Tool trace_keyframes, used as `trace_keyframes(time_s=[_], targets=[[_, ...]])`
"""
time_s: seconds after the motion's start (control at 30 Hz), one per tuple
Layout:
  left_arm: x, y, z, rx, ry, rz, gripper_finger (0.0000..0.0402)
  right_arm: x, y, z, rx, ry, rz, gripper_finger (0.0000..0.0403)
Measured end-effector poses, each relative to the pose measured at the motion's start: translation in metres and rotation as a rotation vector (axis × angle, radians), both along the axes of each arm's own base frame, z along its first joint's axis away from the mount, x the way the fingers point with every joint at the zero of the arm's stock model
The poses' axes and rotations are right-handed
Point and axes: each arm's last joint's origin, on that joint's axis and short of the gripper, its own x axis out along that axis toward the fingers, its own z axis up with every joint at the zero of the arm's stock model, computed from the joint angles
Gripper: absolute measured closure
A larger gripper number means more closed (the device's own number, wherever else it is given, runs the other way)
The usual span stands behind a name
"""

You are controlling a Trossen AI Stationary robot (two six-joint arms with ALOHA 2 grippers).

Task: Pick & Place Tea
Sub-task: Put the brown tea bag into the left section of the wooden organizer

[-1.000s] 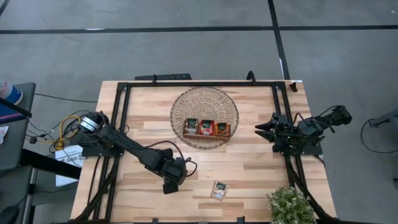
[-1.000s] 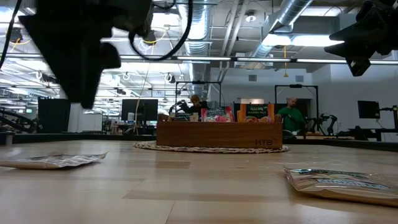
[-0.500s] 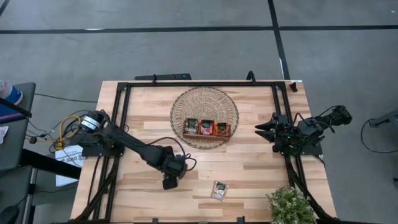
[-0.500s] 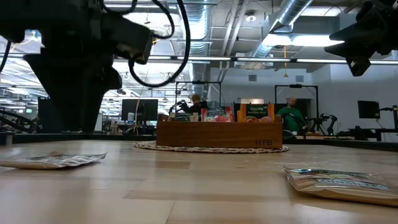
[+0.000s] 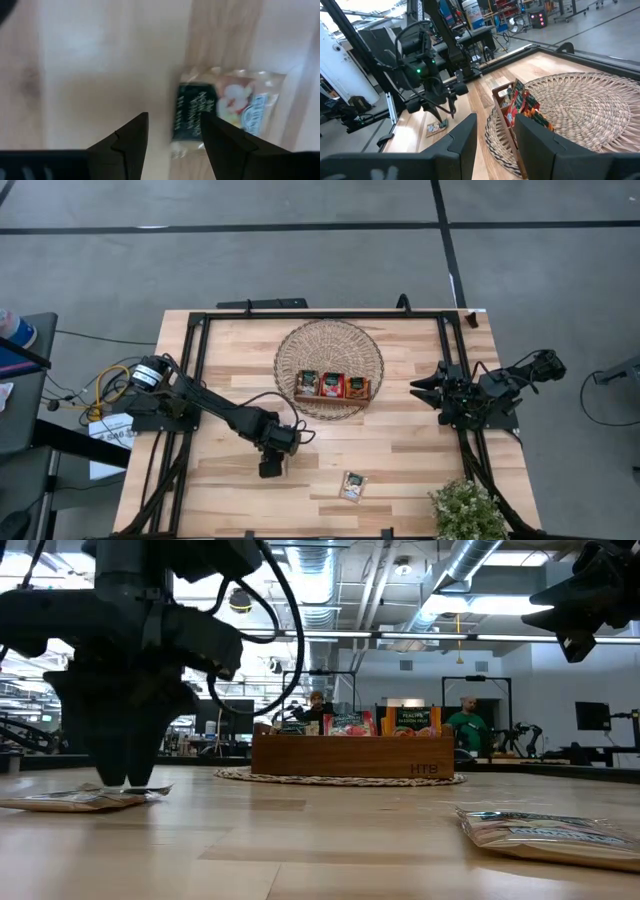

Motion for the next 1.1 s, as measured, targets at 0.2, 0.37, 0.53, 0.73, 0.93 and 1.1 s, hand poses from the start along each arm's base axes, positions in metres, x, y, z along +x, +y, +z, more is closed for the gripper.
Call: trace_keyframes(time_s=[0.2, 0.37, 0.53, 0.73, 0.93, 1.1], targets=[[-0.002, 0.003, -0.014, -0.082, -0.01, -0.007, 0.0229, 0.0, 0.0, 0.0, 0.0, 0.0, 0.0, 0.028], [-0.002, 0.003, -0.021, -0.058, 0.008, -0.05, 0.0232, 0.0, 0.0, 0.0, 0.0, 0.0, 0.0, 0.028], [-0.002, 0.004, -0.022, 0.006, -0.009, -0.073, 0.0264, 0.0, 0.0, 0.0, 0.0, 0.0, 0.0, 0.028], [-0.003, 0.003, -0.022, 0.068, -0.025, -0.071, 0.0322, 0.0, 0.0, 0.0, 0.0, 0.0, 0.0, 0.028], [-0.003, 0.003, -0.023, 0.087, -0.028, -0.028, 0.0355, 0.0, 0.0, 0.0, 0.002, 0.0, -0.001, 0.028], [-0.003, 0.003, -0.022, 0.086, -0.028, 0.002, 0.0383, 0.0, 0.0, 0.0, 0.018, -0.002, -0.002, 0.028]])
